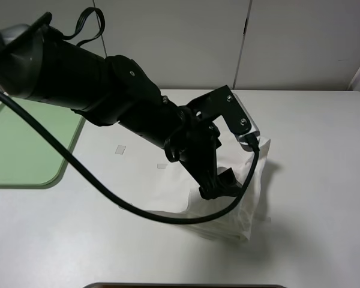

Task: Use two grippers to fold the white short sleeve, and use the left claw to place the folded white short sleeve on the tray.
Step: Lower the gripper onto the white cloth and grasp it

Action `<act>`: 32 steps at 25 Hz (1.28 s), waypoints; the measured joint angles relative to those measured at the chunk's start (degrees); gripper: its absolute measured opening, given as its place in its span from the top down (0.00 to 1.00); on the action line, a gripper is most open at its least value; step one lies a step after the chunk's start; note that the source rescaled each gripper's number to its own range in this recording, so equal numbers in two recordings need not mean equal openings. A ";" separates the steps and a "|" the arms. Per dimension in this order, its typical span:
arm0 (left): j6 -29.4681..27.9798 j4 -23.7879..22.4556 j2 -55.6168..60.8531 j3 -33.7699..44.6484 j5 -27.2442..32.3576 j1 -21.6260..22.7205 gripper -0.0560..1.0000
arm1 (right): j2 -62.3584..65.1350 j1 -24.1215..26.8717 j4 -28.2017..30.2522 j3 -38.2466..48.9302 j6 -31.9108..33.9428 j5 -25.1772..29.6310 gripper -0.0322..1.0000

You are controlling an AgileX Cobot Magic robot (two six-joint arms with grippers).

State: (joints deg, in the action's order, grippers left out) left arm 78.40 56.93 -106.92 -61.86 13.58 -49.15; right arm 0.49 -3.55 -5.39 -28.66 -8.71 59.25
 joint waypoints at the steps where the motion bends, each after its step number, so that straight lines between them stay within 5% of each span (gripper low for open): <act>1: -0.34 0.05 -0.42 0.00 0.67 0.27 0.03 | 0.00 0.00 0.00 0.00 0.00 0.00 0.00; 7: -0.77 0.35 -5.08 0.00 11.62 -0.52 0.03 | 0.00 0.00 0.00 0.00 0.00 0.00 0.00; 13: 3.04 3.05 -5.39 -0.23 15.31 -3.29 0.04 | 0.00 0.00 0.00 0.00 0.00 0.00 0.00; 26: 5.33 5.21 -5.39 -0.24 20.71 -6.20 0.04 | 0.00 0.00 0.00 0.00 0.00 0.00 0.00; 32: 4.71 5.27 -4.87 -1.98 16.78 -6.20 0.04 | 0.00 0.00 0.00 0.00 0.00 0.00 0.00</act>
State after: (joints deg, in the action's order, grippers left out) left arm 83.10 62.20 -111.78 -63.84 30.37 -55.35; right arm 0.49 -3.55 -5.39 -28.66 -8.71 59.25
